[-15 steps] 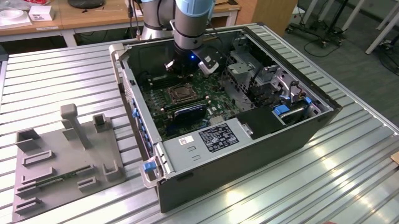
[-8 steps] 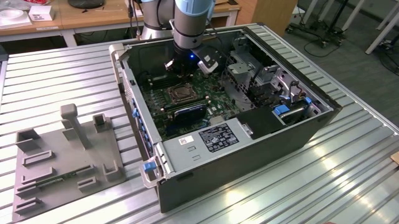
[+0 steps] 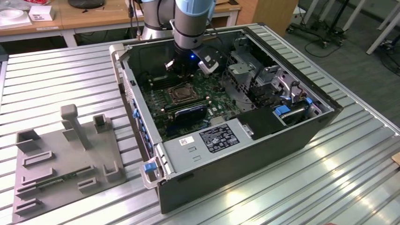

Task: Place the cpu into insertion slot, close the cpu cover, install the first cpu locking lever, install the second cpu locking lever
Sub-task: 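Install the first cpu locking lever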

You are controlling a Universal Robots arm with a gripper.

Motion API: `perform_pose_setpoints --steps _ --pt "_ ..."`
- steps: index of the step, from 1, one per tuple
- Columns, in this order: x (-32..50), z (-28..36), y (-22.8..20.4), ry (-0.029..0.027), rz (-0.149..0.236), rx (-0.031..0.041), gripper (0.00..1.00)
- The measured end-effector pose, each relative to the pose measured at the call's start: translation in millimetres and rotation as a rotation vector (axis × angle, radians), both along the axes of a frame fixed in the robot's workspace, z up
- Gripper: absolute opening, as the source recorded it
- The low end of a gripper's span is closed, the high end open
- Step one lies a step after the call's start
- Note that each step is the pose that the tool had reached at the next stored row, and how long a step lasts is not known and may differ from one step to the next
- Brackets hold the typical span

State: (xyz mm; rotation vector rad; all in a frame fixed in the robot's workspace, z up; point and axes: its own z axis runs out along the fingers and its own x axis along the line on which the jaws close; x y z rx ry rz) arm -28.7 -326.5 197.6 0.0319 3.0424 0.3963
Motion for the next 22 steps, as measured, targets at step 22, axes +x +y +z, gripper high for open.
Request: perform_pose_setpoints --steps 22 --pt "-0.1 16.8 0.2 0.0003 0.0 -0.001 0.11"
